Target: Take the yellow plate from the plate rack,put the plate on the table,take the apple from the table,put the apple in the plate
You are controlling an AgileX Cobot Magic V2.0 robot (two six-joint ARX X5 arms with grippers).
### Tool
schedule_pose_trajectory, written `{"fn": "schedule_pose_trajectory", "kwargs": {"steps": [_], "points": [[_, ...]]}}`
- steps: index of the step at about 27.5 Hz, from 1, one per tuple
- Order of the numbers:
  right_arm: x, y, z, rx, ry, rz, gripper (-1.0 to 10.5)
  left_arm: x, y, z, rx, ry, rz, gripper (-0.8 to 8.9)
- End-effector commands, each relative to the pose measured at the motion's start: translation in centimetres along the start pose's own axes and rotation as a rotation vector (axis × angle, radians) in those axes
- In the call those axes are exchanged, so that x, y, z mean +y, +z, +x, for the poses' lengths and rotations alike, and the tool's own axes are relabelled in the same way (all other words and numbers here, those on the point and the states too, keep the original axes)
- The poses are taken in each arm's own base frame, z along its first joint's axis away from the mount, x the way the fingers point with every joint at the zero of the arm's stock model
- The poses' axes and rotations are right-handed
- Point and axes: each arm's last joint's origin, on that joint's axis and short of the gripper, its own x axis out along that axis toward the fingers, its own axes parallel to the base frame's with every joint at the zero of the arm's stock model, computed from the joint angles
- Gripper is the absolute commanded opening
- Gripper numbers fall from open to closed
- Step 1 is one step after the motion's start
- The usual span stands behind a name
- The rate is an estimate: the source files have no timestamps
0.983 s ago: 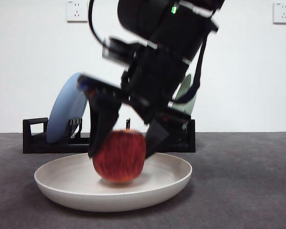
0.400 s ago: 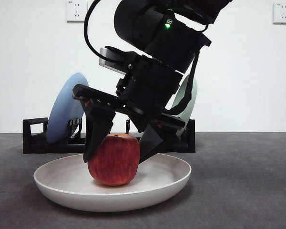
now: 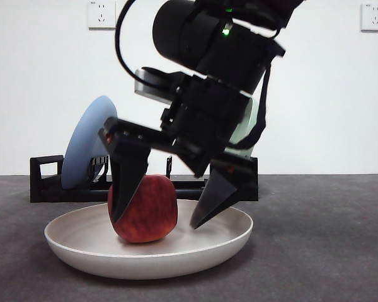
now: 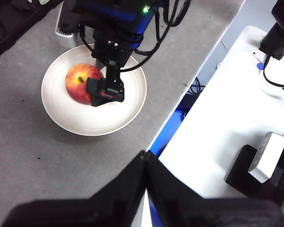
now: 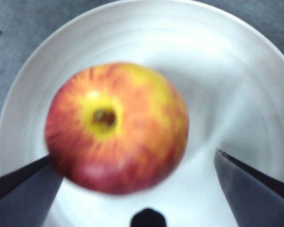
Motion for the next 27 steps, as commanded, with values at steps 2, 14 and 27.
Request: {"fn": "schedule_pose_trajectory", "kwargs": {"steps": [2, 14, 27], "points": [[0.7, 1.1, -3.4, -0.065, 0.017, -0.027, 6.4, 0.1, 0.0, 0.0, -0.008, 0.013, 0.010, -0.04], [1.0, -2.6, -16.6, -0.117, 0.036, -0.034, 4.0, 0.2, 0.0, 0.0, -0.017, 0.050, 0.009, -0.04], [-0.4, -9.9, -27.2, -0.316, -0.063, -0.019, 0.0, -0.3, 1.8, 0.1, -0.172, 0.013, -0.032, -0.04]]}}
